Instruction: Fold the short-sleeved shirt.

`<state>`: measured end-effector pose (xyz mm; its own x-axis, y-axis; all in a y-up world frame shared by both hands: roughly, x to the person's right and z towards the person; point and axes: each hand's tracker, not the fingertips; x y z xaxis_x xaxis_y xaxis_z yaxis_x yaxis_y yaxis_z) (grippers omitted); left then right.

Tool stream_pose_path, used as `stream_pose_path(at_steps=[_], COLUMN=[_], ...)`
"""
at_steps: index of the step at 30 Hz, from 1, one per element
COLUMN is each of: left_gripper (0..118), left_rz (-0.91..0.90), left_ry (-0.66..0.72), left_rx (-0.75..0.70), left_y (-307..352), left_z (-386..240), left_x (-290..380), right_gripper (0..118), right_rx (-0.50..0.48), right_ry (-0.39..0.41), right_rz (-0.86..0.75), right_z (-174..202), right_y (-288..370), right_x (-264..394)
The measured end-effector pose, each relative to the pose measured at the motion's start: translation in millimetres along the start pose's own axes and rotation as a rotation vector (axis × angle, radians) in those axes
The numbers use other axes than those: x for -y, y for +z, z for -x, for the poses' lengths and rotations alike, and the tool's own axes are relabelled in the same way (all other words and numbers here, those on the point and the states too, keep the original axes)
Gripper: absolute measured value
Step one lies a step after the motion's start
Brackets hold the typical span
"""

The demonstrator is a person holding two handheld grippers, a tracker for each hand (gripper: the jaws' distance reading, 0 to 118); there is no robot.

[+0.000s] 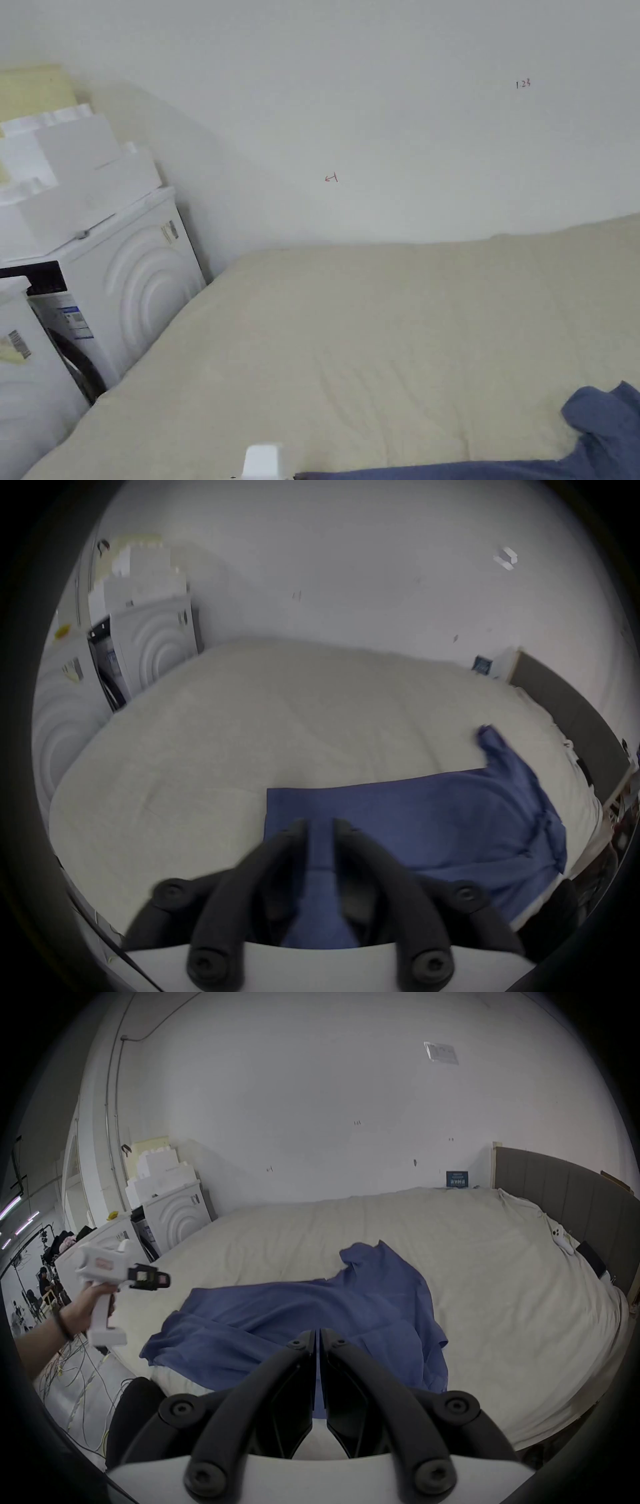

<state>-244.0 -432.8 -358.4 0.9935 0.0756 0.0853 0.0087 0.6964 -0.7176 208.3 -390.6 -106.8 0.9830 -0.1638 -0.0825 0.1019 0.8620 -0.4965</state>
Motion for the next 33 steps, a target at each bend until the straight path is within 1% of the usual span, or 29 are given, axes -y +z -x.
stream_pose_path(at_steps=[1,2,3,4,5,10,14,16,17,18,19,21,22,23,26,27,28,29,30,31,33], left_gripper=[65,79,88,88,88,88,88,89,87,78,66,28,12,6,6,6,6,6,6,6,6], left_rz=[0.037,0.045,0.061,0.100,0.096,0.120,0.182,0.163,0.158,0.157,0.136,0.114,0.117,0.114,0.122,0.125,0.128,0.128,0.130,0.132,0.146], left_ry=[-0.015,-0.028,-0.027,-0.050,-0.053,-0.009,-0.061,-0.053,-0.041,-0.037,-0.053,-0.111,-0.142,-0.166,-0.219,-0.218,-0.219,-0.233,-0.242,-0.241,-0.218], left_rx=[-0.006,-0.026,-0.048,-0.062,-0.055,-0.031,-0.048,-0.058,-0.063,-0.077,-0.093,-0.071,-0.041,-0.080,-0.111,-0.111,-0.112,-0.119,-0.123,-0.125,-0.125], left_y=[-16.3,-32.1,-45.1,-59.1,-68.1,-97.2,-124.7,-126.0,-123.1,-120.3,-115.7,-107.2,-105.7,-106.0,-116.0,-118.8,-120.0,-118.5,-118.3,-118.5,-119.3], left_z=[3.9,7.5,10.4,12.4,14.6,19.1,13.3,12.6,12.4,10.4,5.3,-4.9,-11.2,-18.3,-24.9,-25.3,-26.7,-27.1,-28.2,-28.3,-27.4], left_x=[-4.9,-8.5,-11.9,-16.2,-16.6,-19.0,-9.4,-7.0,-5.7,-5.1,-5.2,-3.5,-1.8,0.6,8.8,10.7,12.0,12.5,11.9,11.3,7.7], right_gripper=[3,3,3,3,3,3,3,3,3,3,3,4,4,4,9,17,33,61,78,85,85], right_rx=[0.004,0.011,0.015,0.020,0.030,0.061,0.081,0.091,0.092,0.093,0.090,0.087,0.087,0.089,0.091,0.088,0.088,0.082,0.082,0.084,0.094], right_ry=[-0.004,-0.010,-0.016,-0.026,-0.035,-0.065,-0.099,-0.100,-0.100,-0.101,-0.104,-0.105,-0.106,-0.106,-0.110,-0.105,-0.092,-0.072,-0.056,-0.036,-0.034], right_rz=[0.014,0.026,0.038,0.056,0.069,0.121,0.154,0.166,0.167,0.168,0.172,0.175,0.175,0.176,0.152,0.131,0.115,0.103,0.117,0.148,0.165], right_z=[-2.6,-5.4,-8.1,-11.3,-14.2,-25.9,-33.6,-34.4,-34.7,-34.6,-34.9,-36.3,-36.1,-36.9,-44.1,-48.3,-53.0,-61.2,-67.8,-76.8,-98.8], right_y=[-3.0,-5.7,-8.1,-11.1,-14.0,-23.1,-29.9,-30.6,-30.4,-30.4,-31.2,-34.1,-35.9,-37.9,-45.8,-51.9,-59.5,-74.1,-91.1,-111.4,-157.2], right_x=[1.3,3.6,5.4,7.2,8.9,16.2,21.3,22.5,23.4,24.4,25.4,26.8,26.3,24.5,13.3,5.4,-3.5,-17.0,-34.4,-49.0,-74.1])
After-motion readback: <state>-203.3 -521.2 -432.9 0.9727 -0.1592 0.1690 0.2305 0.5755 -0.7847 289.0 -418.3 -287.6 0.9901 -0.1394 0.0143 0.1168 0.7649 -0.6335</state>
